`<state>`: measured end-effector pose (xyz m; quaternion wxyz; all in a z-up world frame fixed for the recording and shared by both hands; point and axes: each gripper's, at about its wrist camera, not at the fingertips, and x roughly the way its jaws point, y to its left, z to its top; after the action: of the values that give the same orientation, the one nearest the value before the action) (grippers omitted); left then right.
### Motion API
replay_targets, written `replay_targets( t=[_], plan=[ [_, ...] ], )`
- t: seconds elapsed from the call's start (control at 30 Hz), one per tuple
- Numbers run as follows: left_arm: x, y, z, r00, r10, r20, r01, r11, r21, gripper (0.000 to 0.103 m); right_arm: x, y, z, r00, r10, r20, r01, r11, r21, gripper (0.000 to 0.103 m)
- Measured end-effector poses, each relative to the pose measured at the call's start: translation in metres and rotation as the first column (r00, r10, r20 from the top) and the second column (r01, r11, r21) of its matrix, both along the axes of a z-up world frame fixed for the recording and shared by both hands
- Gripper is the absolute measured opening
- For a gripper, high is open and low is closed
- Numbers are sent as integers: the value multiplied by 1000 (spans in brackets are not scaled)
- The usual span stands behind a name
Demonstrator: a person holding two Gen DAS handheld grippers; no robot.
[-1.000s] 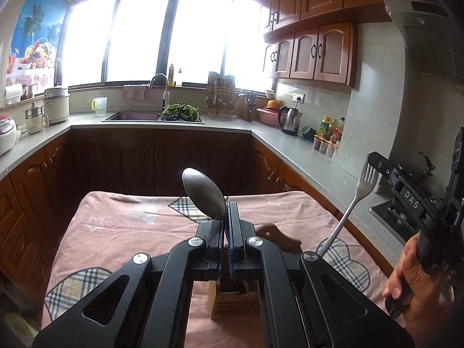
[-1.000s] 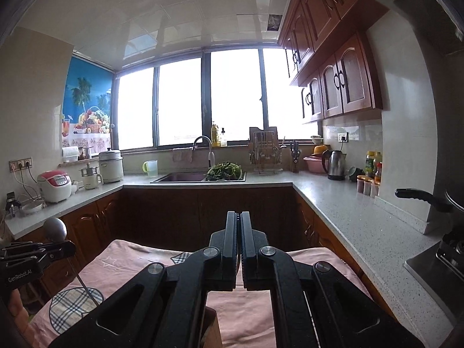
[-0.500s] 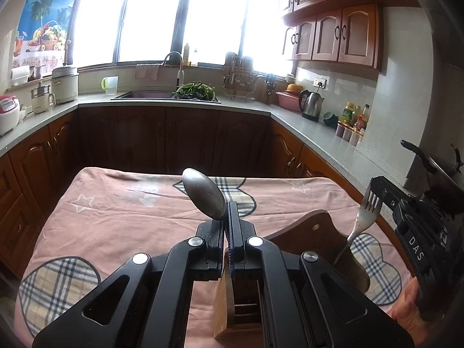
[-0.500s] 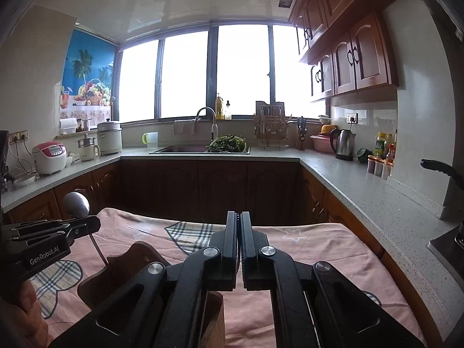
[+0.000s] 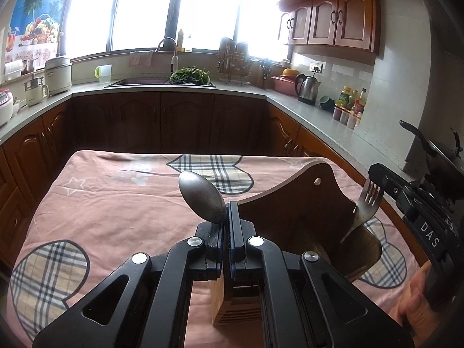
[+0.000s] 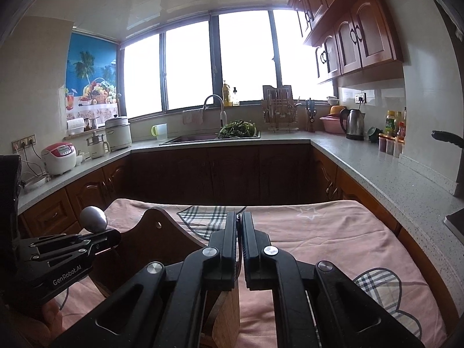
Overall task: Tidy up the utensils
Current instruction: 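Insert the spoon into the wooden holder and open the left gripper while the right releases the fork there, then move both grippers back over the remaining chopsticks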
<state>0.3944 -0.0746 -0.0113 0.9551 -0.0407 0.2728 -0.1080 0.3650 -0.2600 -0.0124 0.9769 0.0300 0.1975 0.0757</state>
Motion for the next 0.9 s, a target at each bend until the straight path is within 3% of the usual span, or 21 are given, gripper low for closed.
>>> replay_targets(
  t=[0.1, 0.23, 0.33, 0.43, 0.53, 0.6, 0.67, 0.73, 0.9],
  plan=[
    [-1, 1, 1, 1000, 2, -4, -2, 1000, -3, 11, 0, -2, -1, 1000, 10, -17, -10, 1000, 28, 8],
    [-4, 4, 3, 1000, 12, 0, -12, 1000, -4, 32, -1, -3, 0, 1000, 7, -25, -6, 999, 50, 10],
    [-7, 6, 4, 1000, 30, 0, -30, 1000, 9, 43, -1, -10, 0, 1000, -8, -26, 10, 997, 70, 34],
    [-9, 8, 4, 1000, 24, -6, -24, 1000, -1, 49, -3, -17, 1, 999, -13, -31, 16, 994, 106, 39],
    [-14, 11, 8, 1000, 28, -1, -28, 1000, -6, 69, -6, -26, 4, 999, -9, -38, 15, 987, 158, 48],
    [-20, 13, 11, 999, 31, 8, -31, 1000, -5, 79, -10, -34, 7, 999, -8, -42, 16, 980, 199, 62],
    [-27, 16, 13, 999, 31, 9, -31, 1000, -5, 86, -17, -41, 12, 999, -1, -35, 10, 969, 248, 85],
    [-34, 19, 16, 1000, 31, 5, -31, 999, -8, 89, -27, -47, 16, 1000, -7, -27, 14, 959, 281, 92],
    [-63, 35, 17, 999, 51, -10, -51, 998, -27, 98, -55, -61, 23, 1000, -10, -30, 19, 945, 327, 94]
  ],
)
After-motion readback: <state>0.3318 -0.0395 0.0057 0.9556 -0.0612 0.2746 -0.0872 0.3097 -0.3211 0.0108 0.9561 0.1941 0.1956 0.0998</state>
